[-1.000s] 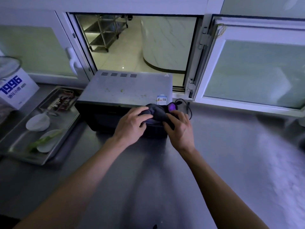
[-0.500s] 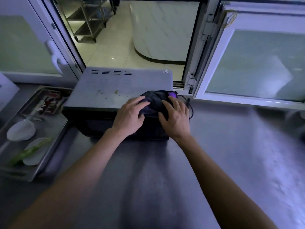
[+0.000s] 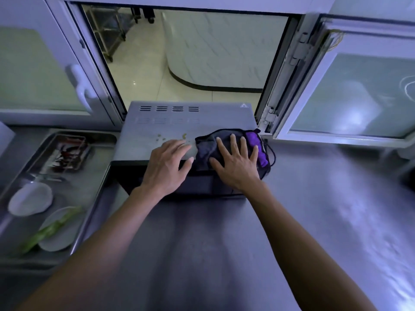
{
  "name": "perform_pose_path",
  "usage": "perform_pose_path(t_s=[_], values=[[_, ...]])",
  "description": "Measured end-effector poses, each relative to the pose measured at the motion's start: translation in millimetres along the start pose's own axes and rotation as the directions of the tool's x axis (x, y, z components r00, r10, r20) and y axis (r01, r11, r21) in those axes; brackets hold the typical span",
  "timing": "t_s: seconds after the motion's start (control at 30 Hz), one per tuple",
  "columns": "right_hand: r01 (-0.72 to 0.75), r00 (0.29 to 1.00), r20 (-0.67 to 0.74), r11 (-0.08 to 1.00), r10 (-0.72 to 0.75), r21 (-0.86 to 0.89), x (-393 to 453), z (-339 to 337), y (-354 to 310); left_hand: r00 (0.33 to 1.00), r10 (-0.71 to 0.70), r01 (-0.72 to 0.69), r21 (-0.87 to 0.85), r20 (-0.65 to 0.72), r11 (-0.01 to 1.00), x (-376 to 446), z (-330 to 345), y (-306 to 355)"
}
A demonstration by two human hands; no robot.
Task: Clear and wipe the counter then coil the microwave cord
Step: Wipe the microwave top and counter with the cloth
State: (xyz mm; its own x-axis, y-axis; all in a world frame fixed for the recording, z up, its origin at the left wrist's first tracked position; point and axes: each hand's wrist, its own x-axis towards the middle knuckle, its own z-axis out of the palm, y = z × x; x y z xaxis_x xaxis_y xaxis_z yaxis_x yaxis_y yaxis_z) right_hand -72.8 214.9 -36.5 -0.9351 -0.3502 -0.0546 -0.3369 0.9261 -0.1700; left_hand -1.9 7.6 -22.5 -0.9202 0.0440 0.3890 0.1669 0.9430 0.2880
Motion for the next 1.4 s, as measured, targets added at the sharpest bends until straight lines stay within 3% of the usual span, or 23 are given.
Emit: perform_pose_path(t_s=[0.2,0.57,0.77,1.07,1.4], values=[[-0.007,0.997,0.08,1.0,0.006,0.005,18,2,-52,1.0,-0.024,0.024,0.024,-0.005,0.999,-15,-22,-59],[0.079,0.988,0.133,0.997,-0.077,-0.014,53,20,-165,0.988,-0.088,0.09,0.01,-0.131,0.996,-57,-48,-159],[0.175,0.975,0.138,0.985,-0.174,0.004,63,23,-214,0.984,-0.173,0.171,-0.038,-0.033,0.984,-70,-61,-177],[0.096,0.989,0.112,0.995,-0.096,0.006,61,22,-196,0.99,-0.135,0.133,-0.041,-0.043,0.99,-56,-60,-163],[-0.049,0.994,0.102,0.999,0.048,0.007,41,5,-90,1.0,-0.01,0.01,0.015,-0.009,1.0,-22,-31,-83]])
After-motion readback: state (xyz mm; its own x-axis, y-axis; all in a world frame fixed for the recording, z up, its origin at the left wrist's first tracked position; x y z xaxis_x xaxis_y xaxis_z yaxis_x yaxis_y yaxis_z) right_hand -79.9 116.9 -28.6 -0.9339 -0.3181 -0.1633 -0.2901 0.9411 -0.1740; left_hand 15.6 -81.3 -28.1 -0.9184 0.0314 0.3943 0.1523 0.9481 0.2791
